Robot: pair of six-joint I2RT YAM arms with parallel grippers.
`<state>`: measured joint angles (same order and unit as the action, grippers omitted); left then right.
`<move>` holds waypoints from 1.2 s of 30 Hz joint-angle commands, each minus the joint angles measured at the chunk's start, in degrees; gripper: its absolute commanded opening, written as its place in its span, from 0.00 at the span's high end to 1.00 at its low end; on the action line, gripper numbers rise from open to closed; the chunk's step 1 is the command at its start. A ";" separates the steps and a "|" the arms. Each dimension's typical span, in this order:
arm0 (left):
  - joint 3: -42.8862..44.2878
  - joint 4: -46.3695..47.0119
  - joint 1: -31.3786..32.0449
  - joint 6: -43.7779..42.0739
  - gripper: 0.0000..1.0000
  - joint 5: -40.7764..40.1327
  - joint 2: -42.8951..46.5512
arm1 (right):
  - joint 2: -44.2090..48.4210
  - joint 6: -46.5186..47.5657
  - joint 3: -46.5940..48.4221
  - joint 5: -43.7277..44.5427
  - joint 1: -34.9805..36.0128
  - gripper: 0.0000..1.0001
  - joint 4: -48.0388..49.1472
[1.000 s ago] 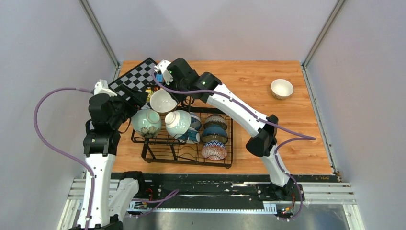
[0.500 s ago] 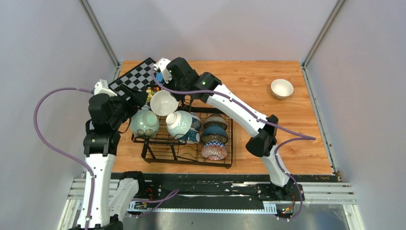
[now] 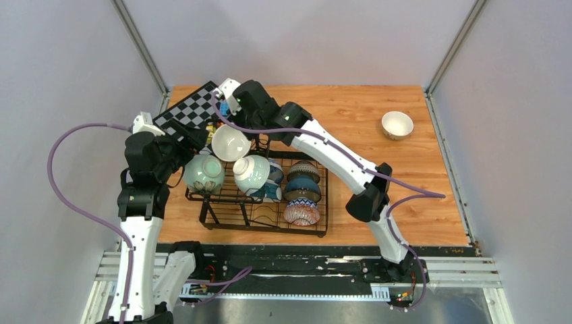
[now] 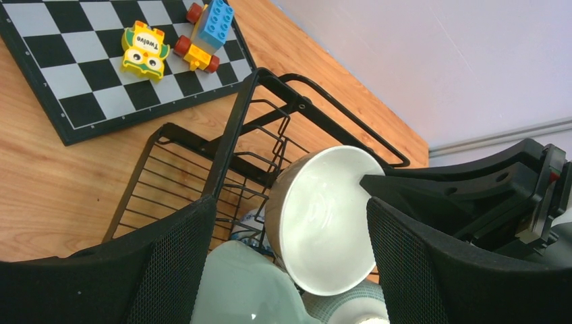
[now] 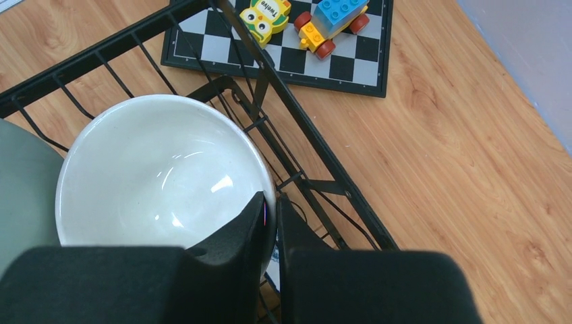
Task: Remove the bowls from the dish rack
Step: Pick up the bowl from the dish rack.
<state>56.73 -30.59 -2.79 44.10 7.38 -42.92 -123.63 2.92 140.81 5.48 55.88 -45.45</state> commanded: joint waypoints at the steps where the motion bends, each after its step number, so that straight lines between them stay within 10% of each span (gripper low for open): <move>1: 0.48 0.29 0.48 -0.15 0.16 0.44 0.08 | 2.00 0.79 1.98 4.00 0.42 1.00 3.83; 36: 12.98 9.42 0.44 1.63 0.10 0.37 -4.79 | 23.21 1.86 -9.00 11.80 0.38 1.00 14.08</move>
<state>66.37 -26.89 -2.76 46.70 6.96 -46.57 -109.01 5.17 135.28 13.56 55.88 -37.34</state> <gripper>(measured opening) 0.892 0.107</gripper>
